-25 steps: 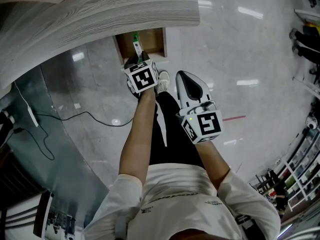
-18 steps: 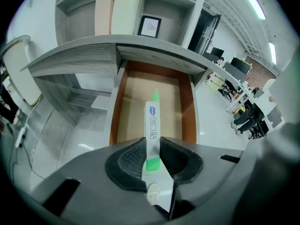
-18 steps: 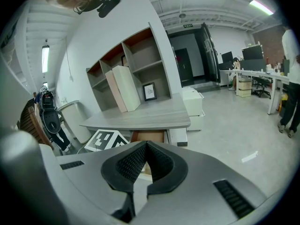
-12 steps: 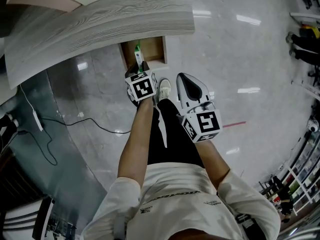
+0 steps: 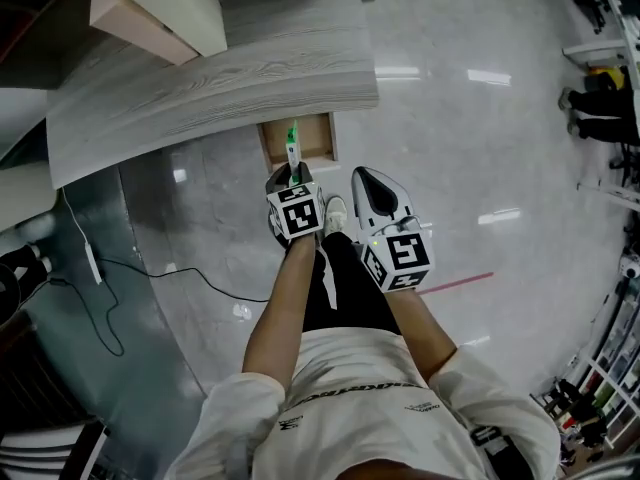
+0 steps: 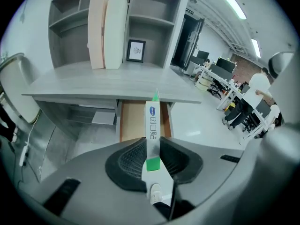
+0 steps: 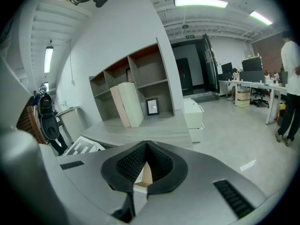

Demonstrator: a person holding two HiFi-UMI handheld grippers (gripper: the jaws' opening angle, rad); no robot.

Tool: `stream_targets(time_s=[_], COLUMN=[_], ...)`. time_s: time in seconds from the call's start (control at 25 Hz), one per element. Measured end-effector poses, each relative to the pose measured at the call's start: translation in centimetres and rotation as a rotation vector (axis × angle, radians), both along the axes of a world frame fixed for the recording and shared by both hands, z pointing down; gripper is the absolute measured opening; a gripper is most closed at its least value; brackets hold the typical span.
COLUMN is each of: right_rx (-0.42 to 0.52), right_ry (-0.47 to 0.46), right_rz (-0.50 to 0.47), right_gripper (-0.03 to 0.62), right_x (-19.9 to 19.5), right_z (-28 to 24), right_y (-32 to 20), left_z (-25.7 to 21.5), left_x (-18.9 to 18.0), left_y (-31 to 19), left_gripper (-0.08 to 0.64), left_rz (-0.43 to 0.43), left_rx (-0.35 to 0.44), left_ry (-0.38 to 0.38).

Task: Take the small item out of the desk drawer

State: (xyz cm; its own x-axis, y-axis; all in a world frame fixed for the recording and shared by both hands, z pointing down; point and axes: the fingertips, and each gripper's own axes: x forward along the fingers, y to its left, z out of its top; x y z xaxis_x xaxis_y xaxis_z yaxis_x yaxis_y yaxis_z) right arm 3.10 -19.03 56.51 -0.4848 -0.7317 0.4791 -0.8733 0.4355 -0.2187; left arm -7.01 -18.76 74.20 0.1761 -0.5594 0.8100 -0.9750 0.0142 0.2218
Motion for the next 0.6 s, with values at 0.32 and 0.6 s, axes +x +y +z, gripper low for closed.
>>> stream_targets(time_s=[0.32, 0.6], right_rx=[0.046, 0.087], right_ry=[-0.003, -0.016], right_rz=[0.029, 0.023], right_gripper=[0.031, 0.032], right_x=[0.0, -0.2], right_z=[-5.7, -10.7], right_y=[0.1, 0.8], left_z=[-7.7, -15.2], left_x=[-1.4, -2.2], left_y=[-0.5, -0.4], left_gripper=[0.095, 0.095], left_rz=[0.005, 0.018], left_rx=[0.123, 0.211], left_ry=[-0.025, -0.029])
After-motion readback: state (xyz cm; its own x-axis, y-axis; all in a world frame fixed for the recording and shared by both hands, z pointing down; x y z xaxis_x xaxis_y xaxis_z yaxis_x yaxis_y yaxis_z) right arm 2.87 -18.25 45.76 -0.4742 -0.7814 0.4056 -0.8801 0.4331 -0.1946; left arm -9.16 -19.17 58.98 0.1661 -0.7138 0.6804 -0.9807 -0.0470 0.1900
